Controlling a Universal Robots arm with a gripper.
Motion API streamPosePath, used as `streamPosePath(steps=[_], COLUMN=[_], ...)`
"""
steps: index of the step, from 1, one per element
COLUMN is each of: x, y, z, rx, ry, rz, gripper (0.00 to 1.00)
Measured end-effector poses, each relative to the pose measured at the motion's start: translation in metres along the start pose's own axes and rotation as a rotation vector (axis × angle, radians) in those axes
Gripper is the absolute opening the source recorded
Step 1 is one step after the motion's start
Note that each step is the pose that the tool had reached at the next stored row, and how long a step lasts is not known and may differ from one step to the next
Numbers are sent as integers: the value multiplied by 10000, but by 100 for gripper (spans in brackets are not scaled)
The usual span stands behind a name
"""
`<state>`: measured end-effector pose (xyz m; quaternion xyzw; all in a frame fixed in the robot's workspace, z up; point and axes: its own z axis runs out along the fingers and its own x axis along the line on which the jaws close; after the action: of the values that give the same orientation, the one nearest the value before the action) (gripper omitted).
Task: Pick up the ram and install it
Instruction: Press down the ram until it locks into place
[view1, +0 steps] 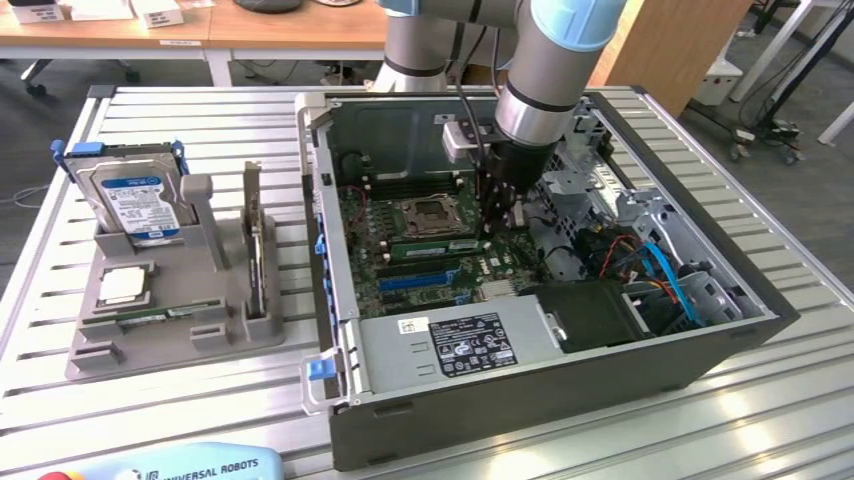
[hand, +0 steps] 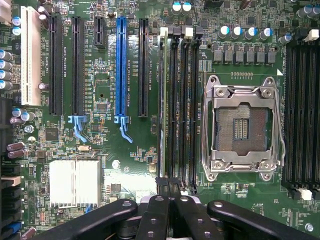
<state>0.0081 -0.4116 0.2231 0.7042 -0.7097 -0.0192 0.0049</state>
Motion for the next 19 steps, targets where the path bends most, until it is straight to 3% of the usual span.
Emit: streamPosePath(steps=[8, 19], x=[-1, -3], y=[0, 6], z=[-13, -162], rx=[2, 1], ry=[-8, -2], rz=[0, 0], gripper=[10, 10])
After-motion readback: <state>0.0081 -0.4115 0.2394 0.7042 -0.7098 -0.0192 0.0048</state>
